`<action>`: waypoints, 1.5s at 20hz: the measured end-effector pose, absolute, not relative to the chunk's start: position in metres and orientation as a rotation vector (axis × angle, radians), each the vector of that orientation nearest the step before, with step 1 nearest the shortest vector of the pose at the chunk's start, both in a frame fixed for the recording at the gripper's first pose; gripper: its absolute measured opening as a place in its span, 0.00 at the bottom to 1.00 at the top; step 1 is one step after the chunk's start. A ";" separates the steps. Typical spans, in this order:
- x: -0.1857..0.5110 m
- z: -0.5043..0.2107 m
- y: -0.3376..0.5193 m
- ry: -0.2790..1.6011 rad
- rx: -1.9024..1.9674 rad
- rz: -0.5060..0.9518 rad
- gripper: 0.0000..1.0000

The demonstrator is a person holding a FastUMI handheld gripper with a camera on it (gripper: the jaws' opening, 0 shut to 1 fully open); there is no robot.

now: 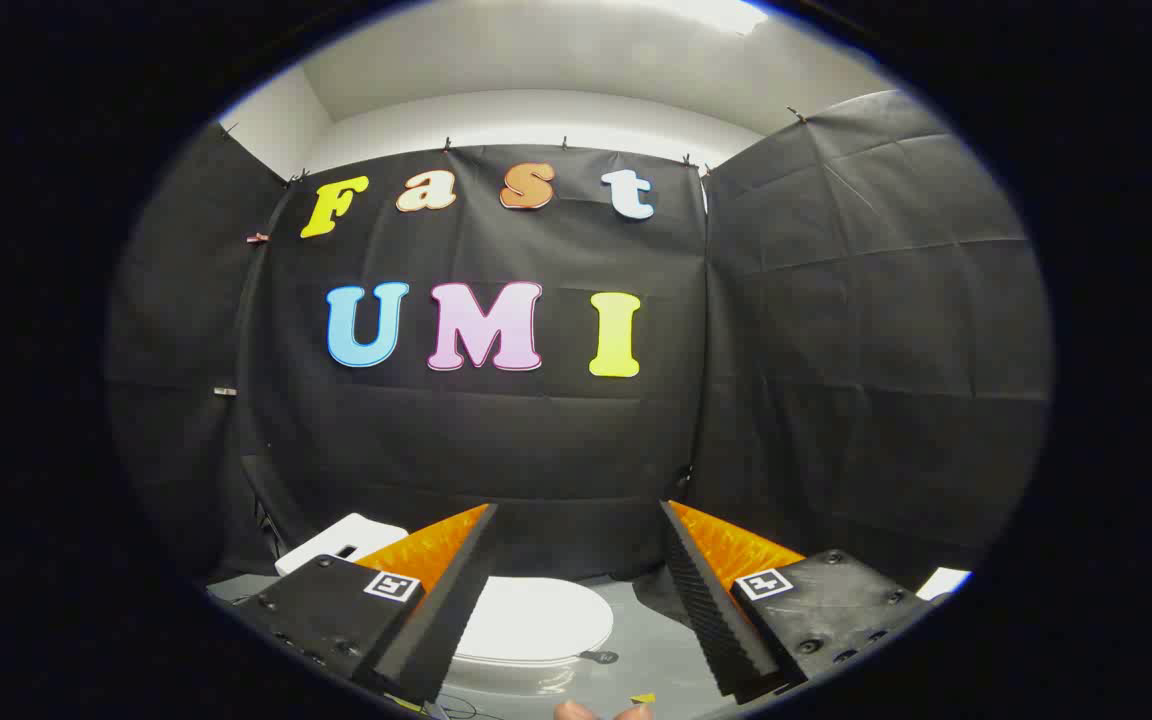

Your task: Open the toilet lid.

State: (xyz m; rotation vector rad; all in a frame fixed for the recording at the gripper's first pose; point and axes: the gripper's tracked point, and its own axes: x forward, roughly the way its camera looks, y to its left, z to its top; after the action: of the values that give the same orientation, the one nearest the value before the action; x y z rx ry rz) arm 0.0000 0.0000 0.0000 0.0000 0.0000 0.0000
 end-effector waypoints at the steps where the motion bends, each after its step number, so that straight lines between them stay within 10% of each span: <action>1: -0.001 -0.001 0.001 0.001 0.000 0.002 0.99; 30: 0.029 -0.030 0.013 -0.105 -0.034 0.067 0.98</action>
State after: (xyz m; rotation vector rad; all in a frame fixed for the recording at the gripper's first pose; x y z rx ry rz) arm 0.0292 0.0127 -0.0297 -0.0336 -0.1048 0.0666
